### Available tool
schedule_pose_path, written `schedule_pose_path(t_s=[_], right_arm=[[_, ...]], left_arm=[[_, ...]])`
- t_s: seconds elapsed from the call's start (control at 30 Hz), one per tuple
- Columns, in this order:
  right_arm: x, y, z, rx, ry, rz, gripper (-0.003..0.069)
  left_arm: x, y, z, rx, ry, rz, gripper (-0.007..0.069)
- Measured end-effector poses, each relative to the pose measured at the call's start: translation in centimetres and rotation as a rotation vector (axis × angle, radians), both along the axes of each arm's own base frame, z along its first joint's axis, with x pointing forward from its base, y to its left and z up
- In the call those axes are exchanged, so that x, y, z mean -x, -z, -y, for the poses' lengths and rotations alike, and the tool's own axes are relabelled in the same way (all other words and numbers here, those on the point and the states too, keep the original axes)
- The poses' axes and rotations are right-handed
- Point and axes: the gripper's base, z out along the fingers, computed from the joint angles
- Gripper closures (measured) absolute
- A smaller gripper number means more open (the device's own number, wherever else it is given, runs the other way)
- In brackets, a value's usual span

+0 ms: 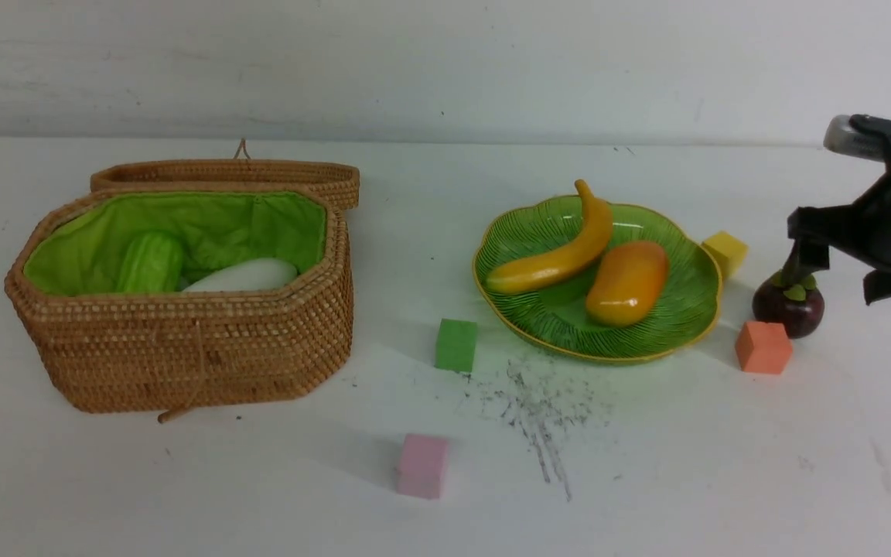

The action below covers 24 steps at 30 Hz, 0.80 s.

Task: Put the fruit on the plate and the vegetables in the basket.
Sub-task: Use the right arm to grab a mangosteen and put it into the right plate

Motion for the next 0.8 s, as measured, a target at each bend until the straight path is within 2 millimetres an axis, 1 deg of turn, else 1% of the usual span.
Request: schedule_pose_path(t_s=[0.07,0.13,0.27,0.37,0.57,0.73,0.8], right_arm=[[-0.8,0.9,0.1,0.007,-0.005,0.009,-0.001],[-1.2,1.1,0.2,0.012,-0.011,0.017,-0.0008],[-2.2,2.3,0.2,0.015,-0.021,0.022,-0.0004],[-2.6,3.4,0.2,0.007,-0.028,0.007,0.0001],[-2.9,4.8,0.2,0.013,-0.042,-0.013,0.001],[-3.2,5.6,0.3,0.013,-0.039,-0.013,0.0032],[-3.2,5.6,0.3,0.012,-0.039,-0.013,0.004]], left_arm=[[0.0,0.0,0.0,0.0,0.0,0.0,0.062],[0.0,0.0,0.0,0.0,0.0,0.0,0.062],[0.0,0.0,0.0,0.0,0.0,0.0,0.0617],[0.0,0.0,0.0,0.0,0.0,0.0,0.0615],[0.0,0.0,0.0,0.003,0.001,-0.003,0.061],[0.0,0.0,0.0,0.006,0.004,-0.006,0.0607],[0.0,0.0,0.0,0.006,0.004,-0.006,0.0607]])
